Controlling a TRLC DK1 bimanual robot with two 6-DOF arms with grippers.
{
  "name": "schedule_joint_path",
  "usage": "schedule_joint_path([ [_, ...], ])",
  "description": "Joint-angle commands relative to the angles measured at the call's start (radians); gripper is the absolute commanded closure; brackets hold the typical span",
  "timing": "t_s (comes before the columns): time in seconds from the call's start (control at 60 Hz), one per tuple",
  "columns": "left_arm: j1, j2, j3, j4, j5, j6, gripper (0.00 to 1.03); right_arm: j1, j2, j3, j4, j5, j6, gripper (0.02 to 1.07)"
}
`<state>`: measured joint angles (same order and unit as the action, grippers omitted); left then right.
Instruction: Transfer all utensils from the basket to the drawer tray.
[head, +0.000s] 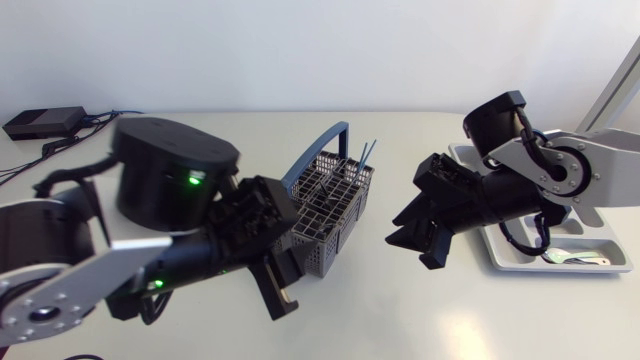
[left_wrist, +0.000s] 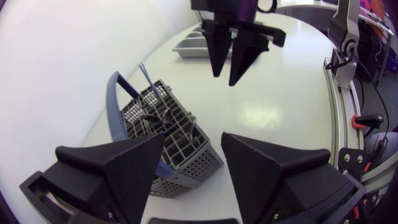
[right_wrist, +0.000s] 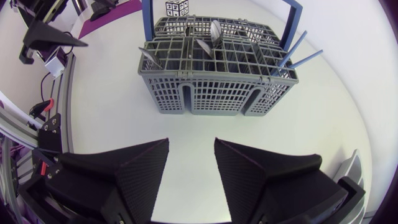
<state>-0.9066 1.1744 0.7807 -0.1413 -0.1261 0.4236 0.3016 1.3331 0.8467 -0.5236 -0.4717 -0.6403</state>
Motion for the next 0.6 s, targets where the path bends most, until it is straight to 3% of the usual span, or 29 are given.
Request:
schedule_joint_path([
  [0.0,-0.041,0.087,0.034,0.0,-0.04,0.04,0.38,-0.013,-0.022,-0.032,-0.007,-0.01,-0.029,0.51],
  [0.217,-0.06,0.238,0.107,0.057,-0.147,0.092,0.38,-0.041,-0.037,-0.058,-0.006,-0.038,-0.044,0.51],
  [0.5,-0.037,0.314,0.157,0.088,-0.175,0.11,0.39,-0.058,-0.037,-0.083,0.013,-0.048,-0.062,0.49],
  [0.583,-0.029,0.318,0.173,0.086,-0.173,0.109,0.48,-0.059,-0.037,-0.083,0.013,-0.056,-0.062,0.49],
])
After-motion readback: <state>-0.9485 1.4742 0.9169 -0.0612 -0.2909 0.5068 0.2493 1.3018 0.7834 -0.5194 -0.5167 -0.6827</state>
